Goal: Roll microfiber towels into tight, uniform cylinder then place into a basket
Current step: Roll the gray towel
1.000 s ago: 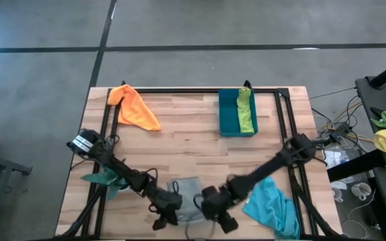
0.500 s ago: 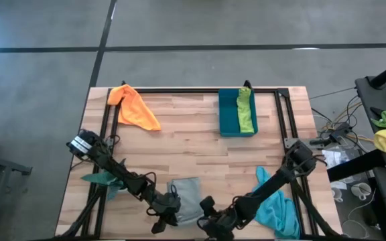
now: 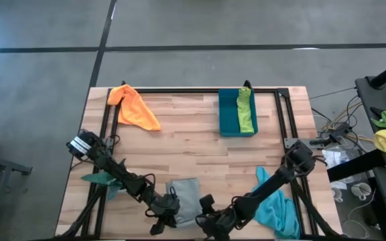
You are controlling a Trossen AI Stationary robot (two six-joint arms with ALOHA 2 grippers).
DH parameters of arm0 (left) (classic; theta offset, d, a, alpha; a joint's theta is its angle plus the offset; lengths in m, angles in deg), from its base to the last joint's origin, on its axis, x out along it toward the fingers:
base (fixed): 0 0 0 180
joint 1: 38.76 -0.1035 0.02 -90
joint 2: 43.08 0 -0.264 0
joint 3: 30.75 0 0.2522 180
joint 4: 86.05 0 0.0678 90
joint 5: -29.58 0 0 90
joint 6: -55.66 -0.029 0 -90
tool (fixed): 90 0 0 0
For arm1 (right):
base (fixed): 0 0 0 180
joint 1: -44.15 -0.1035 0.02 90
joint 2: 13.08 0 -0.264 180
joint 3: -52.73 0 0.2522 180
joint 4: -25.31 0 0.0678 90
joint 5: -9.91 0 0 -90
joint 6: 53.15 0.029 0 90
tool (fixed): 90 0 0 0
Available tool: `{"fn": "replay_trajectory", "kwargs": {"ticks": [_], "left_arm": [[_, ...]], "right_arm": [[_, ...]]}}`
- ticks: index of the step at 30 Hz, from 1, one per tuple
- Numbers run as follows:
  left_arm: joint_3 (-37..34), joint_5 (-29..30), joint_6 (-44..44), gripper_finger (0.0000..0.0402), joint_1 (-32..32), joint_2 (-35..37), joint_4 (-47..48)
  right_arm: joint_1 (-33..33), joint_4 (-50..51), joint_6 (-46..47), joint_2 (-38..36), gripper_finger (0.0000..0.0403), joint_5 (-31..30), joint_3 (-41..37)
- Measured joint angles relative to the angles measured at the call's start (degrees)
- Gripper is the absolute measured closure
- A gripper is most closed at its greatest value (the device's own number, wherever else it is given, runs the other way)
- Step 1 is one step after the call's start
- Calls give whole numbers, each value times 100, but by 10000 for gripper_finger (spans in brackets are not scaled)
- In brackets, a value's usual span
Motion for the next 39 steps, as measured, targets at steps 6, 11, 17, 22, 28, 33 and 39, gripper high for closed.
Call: {"fn": "replay_trajectory", "kwargs": {"ticks": [6, 11, 17, 22, 28, 33, 39], "left_arm": [[137, 2, -15, 401, 0, 0, 20], [193, 54, -17, 401, -3, 5, 120], [187, 97, -12, 401, -13, 281, 181], [187, 311, -95, 401, -127, 868, 1116], [121, 614, -697, 401, -676, 1887, 3031], [4, 570, -1539, 401, -1622, 2909, 4169], [123, 519, -3273, 401, -3604, 4055, 5626]], "right_arm": [[9, 73, 74, 90, 231, 306, 36], [-10, 136, 355, 88, 329, 865, 187], [158, 1360, 274, -141, 391, 852, 612], [485, 2612, -192, -373, 393, 983, 1105], [1223, 3834, -466, -450, 393, 1103, 1744], [2093, 4703, -1290, -455, 394, 1187, 2376], [3665, 4946, -2415, -456, 394, 578, 3177]]}}
